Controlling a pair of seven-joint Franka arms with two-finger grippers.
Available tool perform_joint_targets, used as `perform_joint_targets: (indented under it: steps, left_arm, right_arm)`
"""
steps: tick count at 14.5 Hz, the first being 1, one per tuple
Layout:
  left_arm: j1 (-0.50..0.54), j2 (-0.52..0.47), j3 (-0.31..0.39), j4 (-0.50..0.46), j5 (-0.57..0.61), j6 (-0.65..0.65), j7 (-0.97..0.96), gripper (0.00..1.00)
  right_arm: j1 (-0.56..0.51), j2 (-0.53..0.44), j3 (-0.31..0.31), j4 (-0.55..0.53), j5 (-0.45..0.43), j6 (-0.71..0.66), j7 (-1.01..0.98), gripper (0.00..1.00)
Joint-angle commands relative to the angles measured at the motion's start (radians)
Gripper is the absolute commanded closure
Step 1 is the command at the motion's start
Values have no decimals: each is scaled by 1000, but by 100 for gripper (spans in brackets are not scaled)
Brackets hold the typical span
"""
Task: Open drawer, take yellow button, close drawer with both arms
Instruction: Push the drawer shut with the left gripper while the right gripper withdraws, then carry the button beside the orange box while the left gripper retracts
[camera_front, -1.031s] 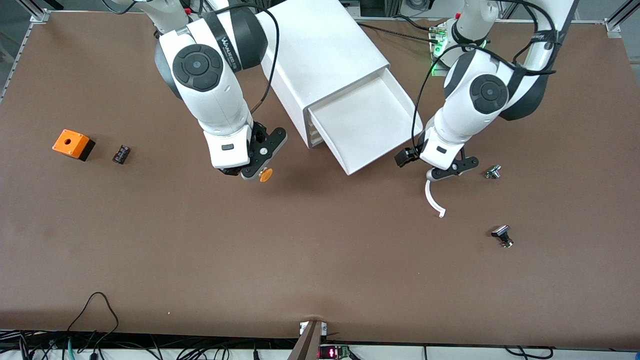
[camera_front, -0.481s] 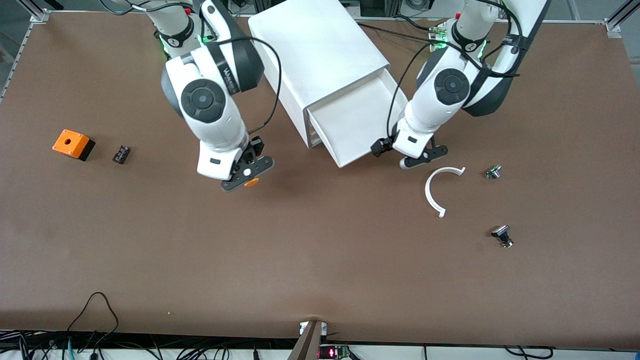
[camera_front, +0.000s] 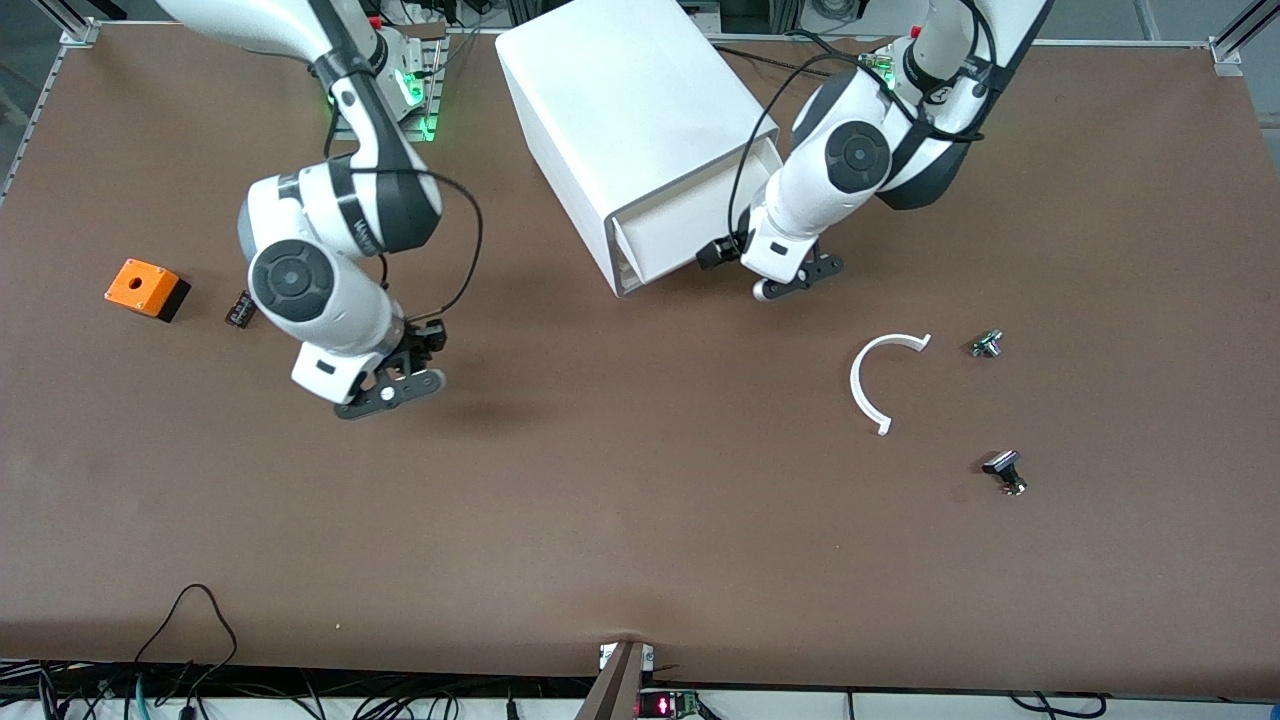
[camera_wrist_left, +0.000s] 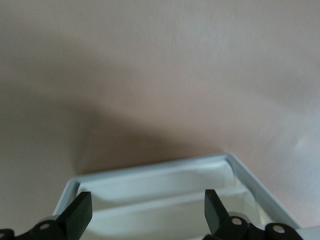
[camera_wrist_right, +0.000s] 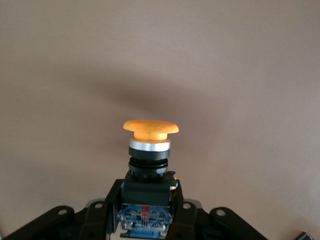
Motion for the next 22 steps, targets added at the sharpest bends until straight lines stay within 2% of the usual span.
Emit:
perform_joint_targets:
  steps: [1, 7, 11, 13, 15, 16, 18, 19, 22]
  left_arm:
    - [2, -54, -67, -28, -35, -45, -22, 1]
    - [4, -54, -79, -45, -35, -93, -7, 0]
    - [16, -61, -81, -39, -25, -61, -4, 0]
    - [86, -84, -68, -33, -26, -42, 50, 0]
    - [166, -92, -18, 37, -23, -47, 87, 0]
    - [171, -97, 22, 59, -23, -49, 93, 0]
    - [174, -124, 106, 78, -20, -50, 137, 0]
    - [174, -152, 140, 96, 3, -80, 197, 0]
    - [175, -195, 214, 206, 176, -287, 335, 0]
  right_arm:
    - [-76, -103, 25, -175, -29, 69, -14, 62]
    - [-223, -141, 25, -393, -30, 178, -171, 62]
    - [-353, -148, 25, -539, -32, 376, -380, 62]
    - [-373, -148, 25, -545, -32, 385, -413, 62]
    - [-390, -145, 25, -551, -32, 400, -425, 62]
    - [-399, -134, 25, -551, -30, 414, -429, 51]
    - [-407, -129, 25, -548, -30, 413, -420, 1]
    - [-407, -135, 25, -548, -30, 408, -423, 1]
    - [-407, -149, 40, -541, -30, 401, -411, 1]
